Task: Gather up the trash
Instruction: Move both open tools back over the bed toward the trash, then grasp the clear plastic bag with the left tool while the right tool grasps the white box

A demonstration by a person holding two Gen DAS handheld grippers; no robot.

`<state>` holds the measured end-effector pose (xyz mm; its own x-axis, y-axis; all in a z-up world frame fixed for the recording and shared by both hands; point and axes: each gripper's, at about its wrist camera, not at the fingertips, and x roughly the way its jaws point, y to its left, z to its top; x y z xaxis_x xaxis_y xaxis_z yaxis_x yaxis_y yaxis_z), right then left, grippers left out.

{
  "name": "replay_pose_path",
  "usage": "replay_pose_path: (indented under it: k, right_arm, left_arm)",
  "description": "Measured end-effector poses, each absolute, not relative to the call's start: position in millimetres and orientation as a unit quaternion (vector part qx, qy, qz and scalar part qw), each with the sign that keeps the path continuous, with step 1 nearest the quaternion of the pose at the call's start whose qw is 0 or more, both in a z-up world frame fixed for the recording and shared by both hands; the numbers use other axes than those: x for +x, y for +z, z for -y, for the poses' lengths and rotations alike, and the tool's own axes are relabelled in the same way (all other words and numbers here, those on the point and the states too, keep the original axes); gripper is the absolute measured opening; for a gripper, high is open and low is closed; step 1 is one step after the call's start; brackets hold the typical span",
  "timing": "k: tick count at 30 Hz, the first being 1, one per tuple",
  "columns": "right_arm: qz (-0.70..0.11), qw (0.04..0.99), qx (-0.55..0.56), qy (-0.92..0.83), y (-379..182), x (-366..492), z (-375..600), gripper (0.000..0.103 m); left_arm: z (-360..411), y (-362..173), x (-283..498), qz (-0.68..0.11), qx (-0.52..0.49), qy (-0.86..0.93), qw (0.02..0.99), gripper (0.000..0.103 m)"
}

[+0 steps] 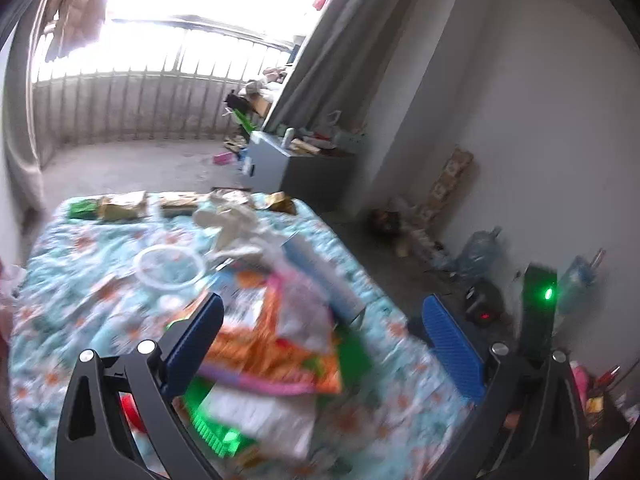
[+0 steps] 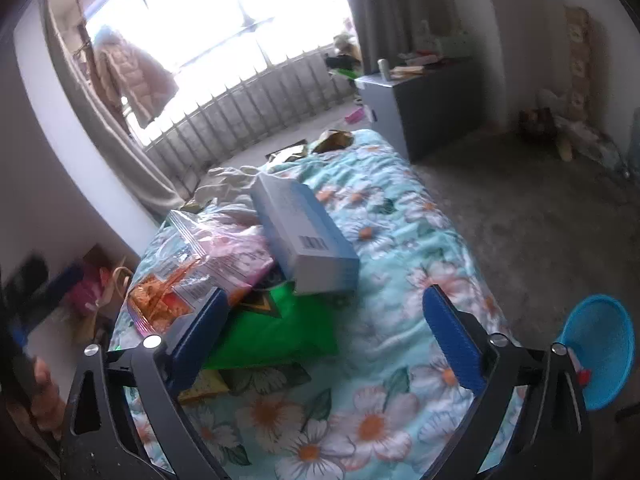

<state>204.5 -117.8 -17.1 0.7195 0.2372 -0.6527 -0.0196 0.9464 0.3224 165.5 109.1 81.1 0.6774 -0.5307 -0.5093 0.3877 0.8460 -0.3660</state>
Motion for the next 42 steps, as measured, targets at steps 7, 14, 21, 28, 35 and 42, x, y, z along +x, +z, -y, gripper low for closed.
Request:
replay_pose_path:
  k: [7, 14, 21, 28, 35, 42]
  right_arm:
    - [-0.382, 0.910, 0.120, 0.105, -21.7, 237.9, 97.3, 0.080]
    - [-0.408, 0.901, 0.096, 0.117, -36.9, 272.7, 82.9, 0.072]
    - [-0.431, 0.890, 0.094, 0.114, -54.6, 290.0, 83.1, 0.061]
    - [-0.430, 0.891, 0.095, 0.113, -55.5, 290.5, 85.9, 0.052]
    - [-0.416, 0.896, 0.113, 0.104, -46.1, 288.5, 98.6, 0.038]
    - [-0.420, 0.895, 0.126, 0.081, -45.3, 293.9, 116.3, 0.035]
  left_arm:
    - [-92.1, 65.3, 224.7, -0.372, -0.160, -0.250, 0.879, 0.091]
    - [-85.6, 32.6, 261.4, -0.439, -0.200, -0.227, 0.846, 0.074]
    - [-77.6, 18.7, 273.2, -0.461, -0.198, -0.224, 0.835, 0.052]
    - [-73.0, 13.9, 275.4, -0.469, -0.191, -0.221, 0.834, 0.030]
    - [-72.8, 13.7, 273.9, -0.465, -0.193, -0.217, 0.836, 0.018]
    - [-74.4, 18.9, 265.6, -0.453, -0.189, -0.219, 0.843, 0.014]
